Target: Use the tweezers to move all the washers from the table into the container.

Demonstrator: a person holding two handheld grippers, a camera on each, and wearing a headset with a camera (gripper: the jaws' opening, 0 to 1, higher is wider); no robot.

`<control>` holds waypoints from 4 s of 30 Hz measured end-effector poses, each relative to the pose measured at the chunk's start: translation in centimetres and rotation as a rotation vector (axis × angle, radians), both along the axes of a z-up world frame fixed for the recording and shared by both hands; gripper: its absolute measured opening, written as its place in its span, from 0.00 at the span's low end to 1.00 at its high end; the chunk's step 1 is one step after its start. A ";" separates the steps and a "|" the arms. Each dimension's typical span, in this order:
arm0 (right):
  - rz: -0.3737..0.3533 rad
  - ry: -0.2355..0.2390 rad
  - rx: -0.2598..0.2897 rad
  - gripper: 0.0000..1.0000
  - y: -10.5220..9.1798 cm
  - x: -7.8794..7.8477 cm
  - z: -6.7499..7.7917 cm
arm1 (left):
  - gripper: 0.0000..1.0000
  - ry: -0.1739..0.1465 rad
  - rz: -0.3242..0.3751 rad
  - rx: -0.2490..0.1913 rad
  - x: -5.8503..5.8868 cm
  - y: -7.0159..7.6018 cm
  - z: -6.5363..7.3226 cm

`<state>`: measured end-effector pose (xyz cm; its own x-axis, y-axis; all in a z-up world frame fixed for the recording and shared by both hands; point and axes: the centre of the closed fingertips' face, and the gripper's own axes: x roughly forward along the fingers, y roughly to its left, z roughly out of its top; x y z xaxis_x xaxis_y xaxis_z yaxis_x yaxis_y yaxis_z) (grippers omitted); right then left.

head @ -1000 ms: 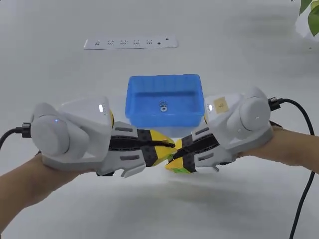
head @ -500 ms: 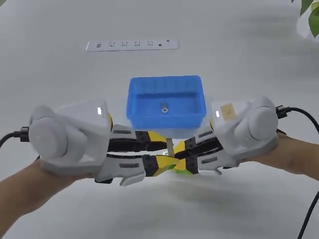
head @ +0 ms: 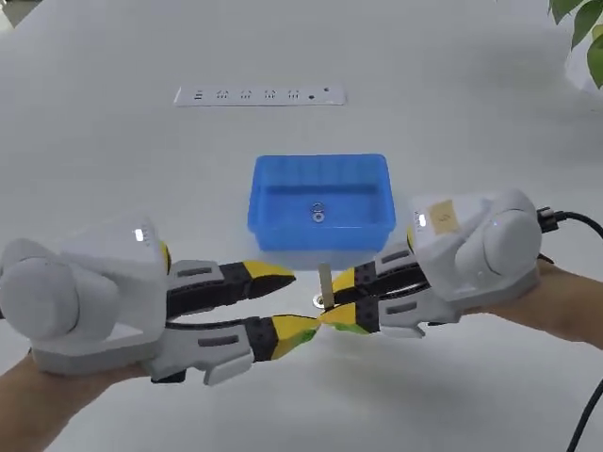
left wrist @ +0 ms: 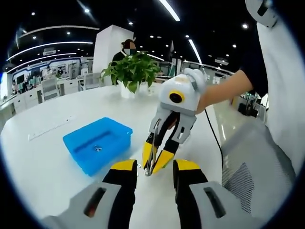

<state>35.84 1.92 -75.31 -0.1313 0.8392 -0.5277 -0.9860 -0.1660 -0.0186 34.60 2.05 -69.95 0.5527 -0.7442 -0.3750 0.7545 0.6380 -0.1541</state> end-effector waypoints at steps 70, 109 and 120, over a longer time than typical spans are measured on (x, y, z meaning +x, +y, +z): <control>-0.177 -0.042 -0.003 0.10 6.4 13.1 -1.1 | 0.99 0.054 0.292 -0.115 -3.4 6.8 0.0; -0.225 -0.028 0.067 0.08 5.4 13.0 1.9 | 0.96 -0.046 0.283 -0.174 3.0 7.7 3.2; -0.158 -0.059 0.065 0.08 5.0 11.4 3.1 | 0.85 -0.089 0.147 -0.078 8.8 5.3 2.8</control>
